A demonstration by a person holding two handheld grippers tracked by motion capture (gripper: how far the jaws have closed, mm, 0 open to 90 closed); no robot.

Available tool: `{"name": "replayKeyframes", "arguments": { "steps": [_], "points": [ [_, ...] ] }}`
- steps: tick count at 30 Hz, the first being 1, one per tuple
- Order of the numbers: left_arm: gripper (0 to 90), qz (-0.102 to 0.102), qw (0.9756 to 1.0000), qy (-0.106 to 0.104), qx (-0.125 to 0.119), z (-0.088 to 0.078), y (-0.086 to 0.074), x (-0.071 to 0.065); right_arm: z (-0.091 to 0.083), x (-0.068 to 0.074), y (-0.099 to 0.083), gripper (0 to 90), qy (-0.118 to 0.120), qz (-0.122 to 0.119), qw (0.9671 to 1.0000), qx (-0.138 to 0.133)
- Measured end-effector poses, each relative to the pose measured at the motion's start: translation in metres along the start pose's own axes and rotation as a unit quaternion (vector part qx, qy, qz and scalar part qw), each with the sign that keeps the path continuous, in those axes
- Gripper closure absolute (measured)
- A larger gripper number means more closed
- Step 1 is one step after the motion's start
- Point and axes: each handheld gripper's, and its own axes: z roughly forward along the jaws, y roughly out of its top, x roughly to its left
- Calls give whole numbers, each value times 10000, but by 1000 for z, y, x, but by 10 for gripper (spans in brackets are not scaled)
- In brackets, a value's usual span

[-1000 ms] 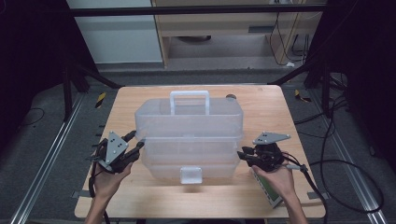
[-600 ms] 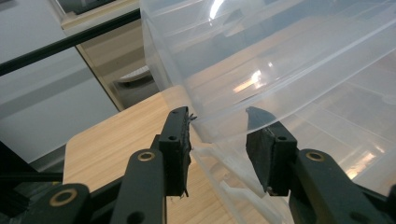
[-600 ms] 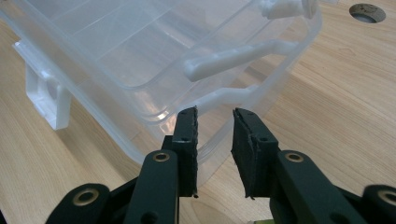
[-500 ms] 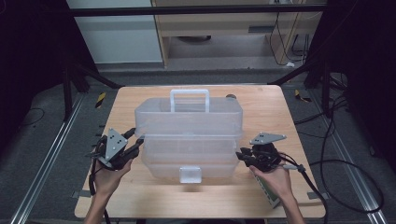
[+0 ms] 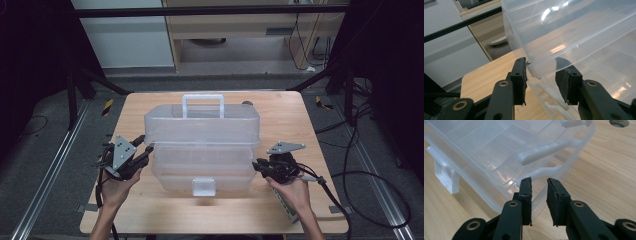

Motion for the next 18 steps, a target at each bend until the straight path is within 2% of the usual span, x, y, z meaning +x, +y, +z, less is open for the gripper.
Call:
{"name": "replayKeyframes", "arguments": {
  "steps": [7,15,18],
  "points": [
    [610,-8,10000,16,-33,2,3,2,0,1,0,708,-113,83,9999,3],
    [615,16,10000,55,-37,3,6,3,3,0,0,723,-94,354,9993,50],
    [618,9,10000,65,-47,4,7,4,3,0,0,734,-81,376,9993,27]
  ]
}}
